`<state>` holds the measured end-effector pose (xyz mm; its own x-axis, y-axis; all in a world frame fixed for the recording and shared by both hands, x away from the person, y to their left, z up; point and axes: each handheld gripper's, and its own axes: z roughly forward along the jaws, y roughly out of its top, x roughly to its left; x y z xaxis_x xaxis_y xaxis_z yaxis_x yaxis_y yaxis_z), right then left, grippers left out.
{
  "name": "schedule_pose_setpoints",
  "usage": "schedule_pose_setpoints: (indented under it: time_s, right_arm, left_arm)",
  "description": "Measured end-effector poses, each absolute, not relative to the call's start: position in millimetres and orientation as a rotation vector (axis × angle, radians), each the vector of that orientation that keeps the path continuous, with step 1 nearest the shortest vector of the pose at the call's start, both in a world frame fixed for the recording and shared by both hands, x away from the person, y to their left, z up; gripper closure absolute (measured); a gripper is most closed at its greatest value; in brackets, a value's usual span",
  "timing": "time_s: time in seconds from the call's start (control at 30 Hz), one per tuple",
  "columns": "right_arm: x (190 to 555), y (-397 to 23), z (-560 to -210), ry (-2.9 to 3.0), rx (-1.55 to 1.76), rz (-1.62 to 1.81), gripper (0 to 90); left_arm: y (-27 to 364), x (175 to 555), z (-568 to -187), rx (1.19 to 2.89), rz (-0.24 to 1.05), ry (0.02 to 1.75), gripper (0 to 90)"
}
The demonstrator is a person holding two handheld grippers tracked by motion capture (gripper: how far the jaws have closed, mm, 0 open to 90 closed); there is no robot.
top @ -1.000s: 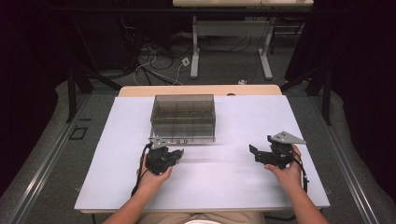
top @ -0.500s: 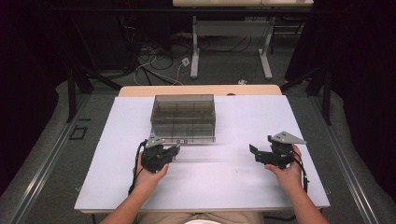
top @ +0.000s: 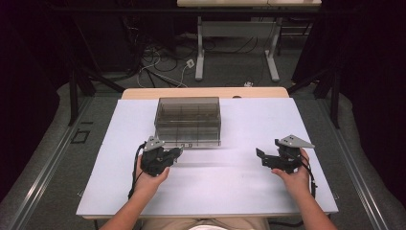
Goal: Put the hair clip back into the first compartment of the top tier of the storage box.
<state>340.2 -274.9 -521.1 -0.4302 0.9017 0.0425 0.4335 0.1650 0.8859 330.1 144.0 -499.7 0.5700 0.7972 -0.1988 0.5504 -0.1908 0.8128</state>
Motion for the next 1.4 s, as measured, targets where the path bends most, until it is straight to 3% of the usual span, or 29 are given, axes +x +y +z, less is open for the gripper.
schedule_pose_setpoints:
  time_s: [1.4]
  right_arm:
    - [323.4,-285.9,-519.8,1.892,1.28,1.193,14.8]
  left_arm:
    - [174.7,350.4,-468.5,1.773,0.343,1.134,85.6]
